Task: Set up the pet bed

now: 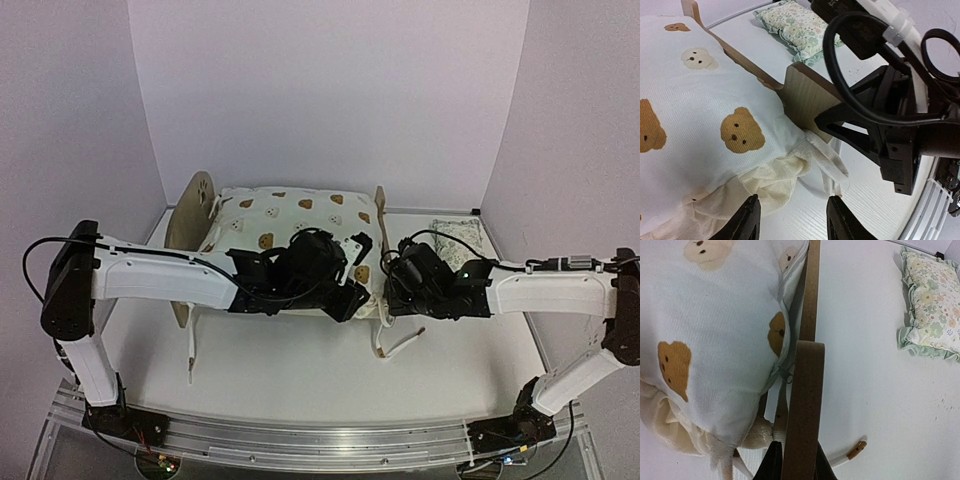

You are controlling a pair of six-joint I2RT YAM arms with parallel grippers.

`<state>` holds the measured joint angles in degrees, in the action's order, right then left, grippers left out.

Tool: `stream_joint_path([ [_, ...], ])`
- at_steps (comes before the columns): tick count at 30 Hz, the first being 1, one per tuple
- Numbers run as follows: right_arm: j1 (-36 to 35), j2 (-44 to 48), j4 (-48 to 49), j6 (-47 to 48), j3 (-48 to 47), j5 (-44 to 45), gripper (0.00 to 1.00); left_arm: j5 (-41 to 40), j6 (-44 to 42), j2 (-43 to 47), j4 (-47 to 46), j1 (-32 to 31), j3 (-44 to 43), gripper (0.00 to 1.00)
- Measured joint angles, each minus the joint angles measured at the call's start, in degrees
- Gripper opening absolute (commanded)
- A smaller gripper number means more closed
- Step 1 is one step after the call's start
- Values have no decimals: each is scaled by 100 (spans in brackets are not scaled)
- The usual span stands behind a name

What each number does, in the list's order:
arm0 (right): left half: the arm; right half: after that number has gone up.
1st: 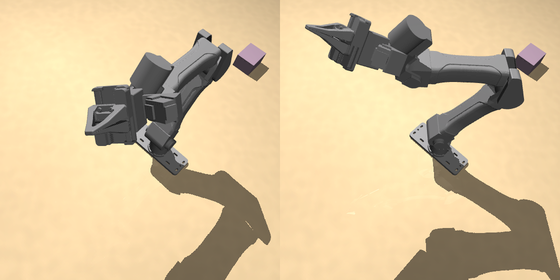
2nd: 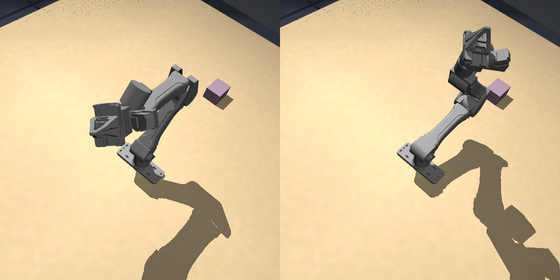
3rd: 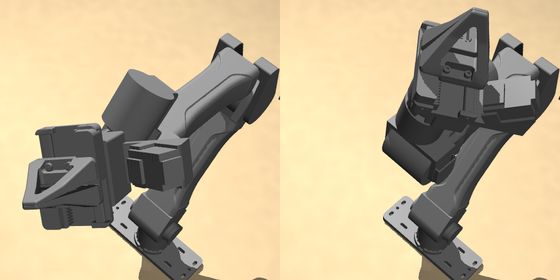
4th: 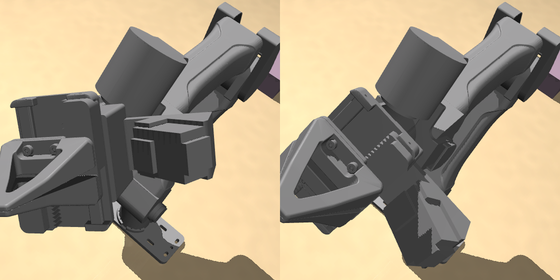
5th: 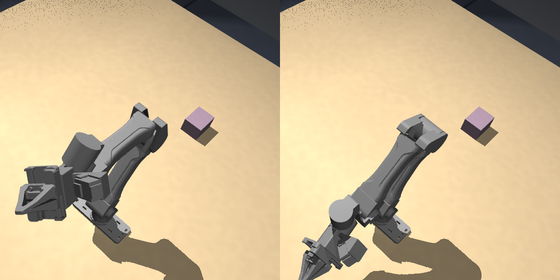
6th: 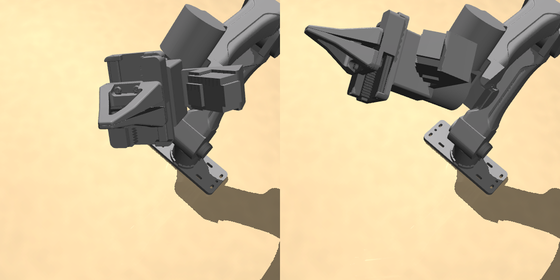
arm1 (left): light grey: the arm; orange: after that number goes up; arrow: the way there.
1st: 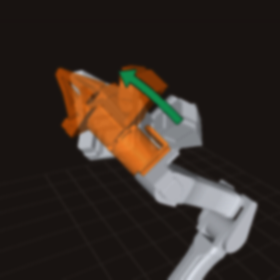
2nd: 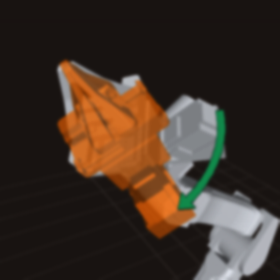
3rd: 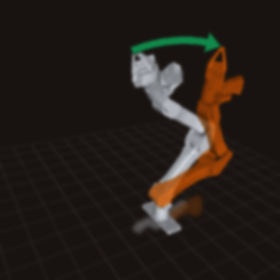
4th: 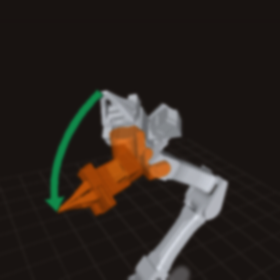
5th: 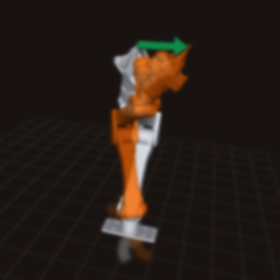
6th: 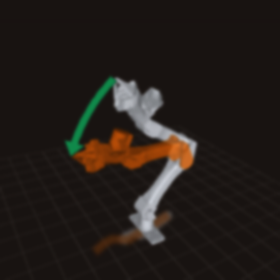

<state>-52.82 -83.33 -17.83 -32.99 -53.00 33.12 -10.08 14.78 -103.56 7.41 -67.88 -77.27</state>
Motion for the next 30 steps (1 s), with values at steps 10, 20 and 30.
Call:
stream_joint_path([
  [10, -24, 0, -79, 11, -70, 22, 0, 801, -303, 109, -403, -2, 318, 44],
  [20, -26, 173, -160, -19, 4, -39, 0, 968, -420, -781, -388, -7, -288, 41],
  [30, -24, 452, -299, -33, 183, -105, 0, 826, -269, -1153, -478, -46, -679, 26],
])
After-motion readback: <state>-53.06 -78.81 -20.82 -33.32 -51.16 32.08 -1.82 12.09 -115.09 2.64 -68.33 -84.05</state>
